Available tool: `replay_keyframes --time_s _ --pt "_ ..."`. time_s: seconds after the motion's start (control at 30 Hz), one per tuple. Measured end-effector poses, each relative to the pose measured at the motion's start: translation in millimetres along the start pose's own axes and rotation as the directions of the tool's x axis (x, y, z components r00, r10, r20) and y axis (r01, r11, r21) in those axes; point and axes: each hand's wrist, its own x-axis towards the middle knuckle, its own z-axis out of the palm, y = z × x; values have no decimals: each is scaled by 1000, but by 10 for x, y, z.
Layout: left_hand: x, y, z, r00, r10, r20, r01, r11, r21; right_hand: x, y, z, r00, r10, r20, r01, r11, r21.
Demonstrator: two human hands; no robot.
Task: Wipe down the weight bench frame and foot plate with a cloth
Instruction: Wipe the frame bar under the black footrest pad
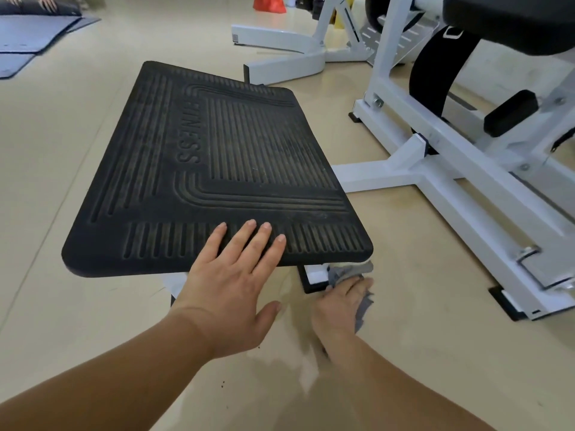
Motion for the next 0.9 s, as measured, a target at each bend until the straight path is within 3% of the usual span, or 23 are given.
replay_keyframes --time_s 0.1,0.2,0.3,0.43,0.57,0.63,0.77,0.9 --pt "2 17 -26 1000 -6 0 6 1000 4 86 -1 -13 970 -222 102 226 974 -34" --pt "0 12 -39 1000 -8 26 7 1000 11 80 7 10 923 -256 286 294 951 -97" --pt "2 25 -83 999 -9 35 8 1000 20 81 106 19 896 -295 333 374 905 -204" --pt "0 25 -115 999 -18 49 18 1000 4 -12 155 -130 872 -335 357 405 904 -141" --pt "1 32 -121 997 -36 64 37 999 -12 -89 263 -222 937 -316 152 338 929 -153" --pt "9 41 -138 997 -40 68 42 999 -34 -68 277 -209 945 -300 129 314 944 -103" --pt "3 39 -160 996 -37 87 42 998 -48 -118 225 -130 946 -270 180 270 963 25" --pt "9 40 -173 995 -30 93 36 997 -61 -102 203 -53 902 -316 294 377 909 -177"
